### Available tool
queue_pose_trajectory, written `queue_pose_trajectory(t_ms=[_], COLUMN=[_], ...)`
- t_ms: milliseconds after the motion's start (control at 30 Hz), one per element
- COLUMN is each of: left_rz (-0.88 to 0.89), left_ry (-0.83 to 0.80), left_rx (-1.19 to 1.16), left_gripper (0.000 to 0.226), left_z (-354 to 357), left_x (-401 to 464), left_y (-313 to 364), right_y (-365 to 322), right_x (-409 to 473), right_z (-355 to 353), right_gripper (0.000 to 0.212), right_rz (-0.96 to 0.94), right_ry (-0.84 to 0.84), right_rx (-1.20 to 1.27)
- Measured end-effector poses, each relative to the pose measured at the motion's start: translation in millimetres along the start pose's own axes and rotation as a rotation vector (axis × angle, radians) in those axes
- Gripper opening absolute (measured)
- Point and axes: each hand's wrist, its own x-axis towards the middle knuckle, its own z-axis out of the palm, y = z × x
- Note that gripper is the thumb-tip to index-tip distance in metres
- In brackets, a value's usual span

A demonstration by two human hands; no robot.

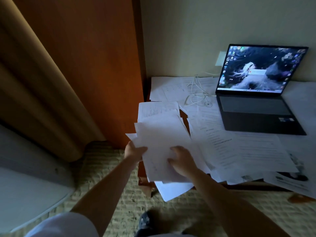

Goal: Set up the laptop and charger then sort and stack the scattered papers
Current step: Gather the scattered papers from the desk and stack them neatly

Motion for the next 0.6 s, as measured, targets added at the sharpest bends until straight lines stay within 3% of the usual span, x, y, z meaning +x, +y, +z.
queue_pose_trajectory(t_ms=[33, 100, 200, 267, 367, 467, 600], left_rz=[-0.028, -0.121, -0.115, -0.017, 0.058, 0.095, 0.212], left_ry=[0.058, 0.001, -0.299, -0.351, -0.185, -0.084, -0.072], left_rx=[-0.047, -0.109, -0.015, 0.163, 0.295, 0.180, 0.043], left_gripper=[0.035, 0.026, 0.052, 0.067, 0.053, 0.034, 0.025], left_z=[4, 10, 11, 14, 17, 15, 5], left_x=[-5, -7, -10, -14, -22, -27, -42], left_y=[2, 0, -6, -1, 22, 45, 76], right_y=[7, 16, 21, 21, 14, 0, -12], right_x=[3, 6, 6, 6, 7, 12, 18], right_z=[0, 3, 6, 2, -10, -30, -61], right_gripper=[0.046, 0.041, 0.035, 0.034, 0.046, 0.057, 0.080], right_rz=[0.016, 0.036, 0.002, 0.017, 0.103, 0.168, 0.241], right_ry=[0.000, -0.119, -0.120, -0.063, 0.102, 0.315, 0.410], right_rx=[-0.091, -0.172, -0.164, -0.077, 0.125, 0.245, 0.451])
